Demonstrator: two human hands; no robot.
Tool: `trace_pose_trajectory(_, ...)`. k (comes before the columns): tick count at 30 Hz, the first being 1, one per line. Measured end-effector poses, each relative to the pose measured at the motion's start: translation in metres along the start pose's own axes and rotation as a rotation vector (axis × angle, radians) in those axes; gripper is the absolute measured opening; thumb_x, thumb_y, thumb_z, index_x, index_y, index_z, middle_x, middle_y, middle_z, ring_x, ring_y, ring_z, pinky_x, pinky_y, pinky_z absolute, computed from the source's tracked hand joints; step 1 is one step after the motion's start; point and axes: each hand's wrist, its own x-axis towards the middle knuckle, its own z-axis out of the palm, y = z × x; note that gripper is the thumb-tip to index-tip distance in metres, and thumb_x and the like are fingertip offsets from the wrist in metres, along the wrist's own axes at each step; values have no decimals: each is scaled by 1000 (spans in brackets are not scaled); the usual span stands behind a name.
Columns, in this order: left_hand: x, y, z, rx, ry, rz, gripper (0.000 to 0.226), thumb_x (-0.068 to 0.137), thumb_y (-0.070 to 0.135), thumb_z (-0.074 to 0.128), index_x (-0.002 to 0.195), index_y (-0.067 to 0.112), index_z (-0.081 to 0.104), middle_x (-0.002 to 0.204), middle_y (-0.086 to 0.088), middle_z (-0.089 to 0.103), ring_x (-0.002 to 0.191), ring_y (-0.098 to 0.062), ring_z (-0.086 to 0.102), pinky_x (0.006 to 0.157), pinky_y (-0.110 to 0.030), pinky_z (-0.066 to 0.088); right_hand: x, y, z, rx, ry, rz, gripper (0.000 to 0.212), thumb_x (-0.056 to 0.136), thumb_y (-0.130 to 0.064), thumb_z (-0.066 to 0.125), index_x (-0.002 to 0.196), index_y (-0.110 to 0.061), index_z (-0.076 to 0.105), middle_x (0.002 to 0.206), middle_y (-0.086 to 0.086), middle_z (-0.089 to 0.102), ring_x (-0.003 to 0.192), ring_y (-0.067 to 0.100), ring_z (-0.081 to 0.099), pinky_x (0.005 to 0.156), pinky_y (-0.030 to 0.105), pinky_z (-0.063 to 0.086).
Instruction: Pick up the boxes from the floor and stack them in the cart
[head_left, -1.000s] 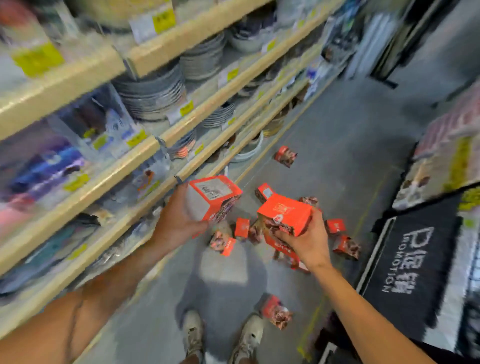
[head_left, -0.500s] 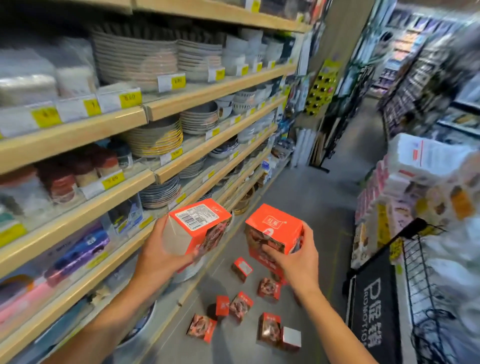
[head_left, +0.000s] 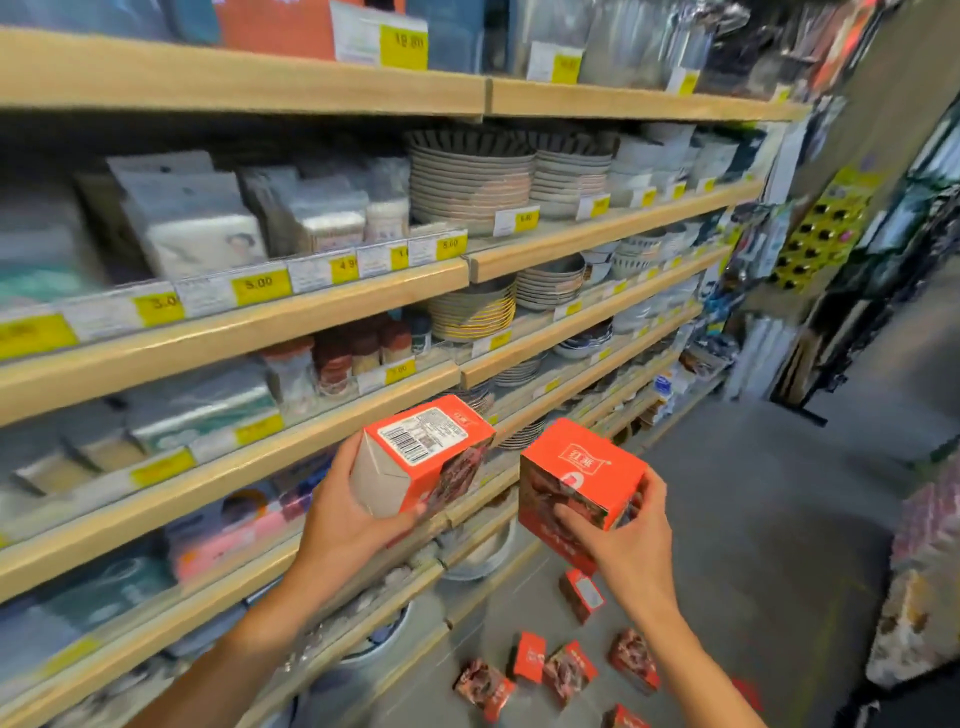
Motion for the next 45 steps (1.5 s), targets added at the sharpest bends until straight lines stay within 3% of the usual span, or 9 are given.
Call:
trace_pose_trajectory(6,-66,4,-49,82,304,-103,93,54,44,96,132,43,46,125,20,61,113,5,59,87,-18,52,1,-8,48,140,-268,-25,86,67,-7,93,131,-26,39,114,-23,54,94,-26,53,78,5,43)
trace_pose_trajectory(10,-126,12,-86,159,505,-222,87,60,21,97,127,47,48,115,26,63,107,3,62,79,-25,59,-23,-15,102,168,-502,-64,92,62,-9,95,134,-26,41,119,-13,58,105,-13,57,90,21,45)
trace_pose_trajectory(13,-175,14,-110,244,622,-272,88,57,23,98,126,47,49,117,25,64,107,2,63,81,-26,57,-51,-30,145,201,-663,-101,92,60,-11,96,132,-31,43,119,-13,61,105,-3,63,84,18,47)
trace_pose_trajectory(21,-310,35,-171,309,958,-315,89,53,31,97,127,45,49,118,26,64,111,2,62,82,-10,49,-164,-96,209,213,-1007,-220,93,63,-20,95,136,-33,40,110,-28,57,89,-22,54,65,0,41)
trace_pose_trajectory(27,-411,49,-213,295,1169,-312,90,48,51,89,128,49,48,121,31,62,115,8,57,95,-22,50,-263,-140,234,207,-1171,-337,91,62,-23,97,128,-39,36,110,-31,52,98,-18,50,73,8,39)
trace_pose_trajectory(30,-469,55,-239,311,1243,-302,86,49,46,91,120,65,46,117,38,60,110,14,57,89,-11,48,-325,-160,249,212,-1238,-382,93,60,-23,97,133,-31,40,113,-17,58,100,-8,56,77,14,42)
trace_pose_trajectory(36,-578,61,-292,251,1365,-341,91,54,37,97,129,47,48,123,25,62,116,5,58,94,-27,48,-450,-194,271,219,-1404,-445,105,62,-30,96,145,-27,30,124,-11,51,114,10,53,96,31,40)
trace_pose_trajectory(41,-663,58,-323,268,1539,-390,86,54,32,92,127,41,48,116,33,62,109,12,58,80,-2,45,-551,-203,296,247,-1607,-566,117,65,-26,95,150,-44,17,131,-10,49,114,8,58,101,36,44)
trace_pose_trajectory(45,-714,49,-339,277,1650,-465,86,59,26,96,126,48,48,120,29,61,114,8,57,90,-19,47,-609,-198,321,189,-1683,-663,100,59,-33,98,135,-48,35,132,-5,52,112,12,61,89,33,53)
